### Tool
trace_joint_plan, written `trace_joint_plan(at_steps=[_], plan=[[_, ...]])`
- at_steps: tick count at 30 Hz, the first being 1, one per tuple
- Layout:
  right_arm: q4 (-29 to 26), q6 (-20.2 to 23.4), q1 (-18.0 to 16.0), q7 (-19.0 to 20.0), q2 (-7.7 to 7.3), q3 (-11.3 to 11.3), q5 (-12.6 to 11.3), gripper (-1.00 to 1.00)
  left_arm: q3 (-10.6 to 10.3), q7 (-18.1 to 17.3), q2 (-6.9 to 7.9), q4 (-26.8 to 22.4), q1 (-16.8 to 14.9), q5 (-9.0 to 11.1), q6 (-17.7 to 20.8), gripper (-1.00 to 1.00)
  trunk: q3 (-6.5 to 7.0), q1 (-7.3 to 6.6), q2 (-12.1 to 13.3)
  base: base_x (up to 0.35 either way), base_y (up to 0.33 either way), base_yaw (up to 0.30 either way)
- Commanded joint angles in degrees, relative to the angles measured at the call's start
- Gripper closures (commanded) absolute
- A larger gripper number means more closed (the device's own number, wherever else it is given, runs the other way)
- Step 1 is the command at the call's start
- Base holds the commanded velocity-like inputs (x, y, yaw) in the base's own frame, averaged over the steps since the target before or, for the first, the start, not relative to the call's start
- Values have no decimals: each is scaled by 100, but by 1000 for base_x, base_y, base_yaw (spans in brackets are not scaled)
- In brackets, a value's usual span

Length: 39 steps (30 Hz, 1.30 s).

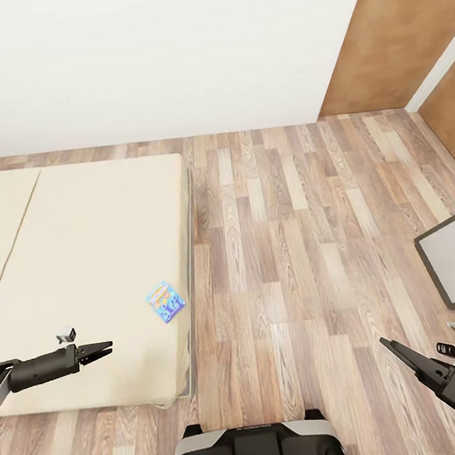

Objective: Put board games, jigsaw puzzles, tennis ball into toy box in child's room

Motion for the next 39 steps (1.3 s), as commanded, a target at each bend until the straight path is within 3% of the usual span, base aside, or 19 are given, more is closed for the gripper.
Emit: trace_joint_plan(at_steps=[1, 39], plan=[[-3, 39, 2, -9, -2, 1, -33, -100, -5, -22, 1, 0, -1, 1, 61, -100, 4, 4, -8, 0, 0, 0], [-3, 39, 2, -8, -8, -5, -41, -100, -5, -22, -84, 1, -1, -1, 52, -100, 361, 4, -8, 0, 0, 0]])
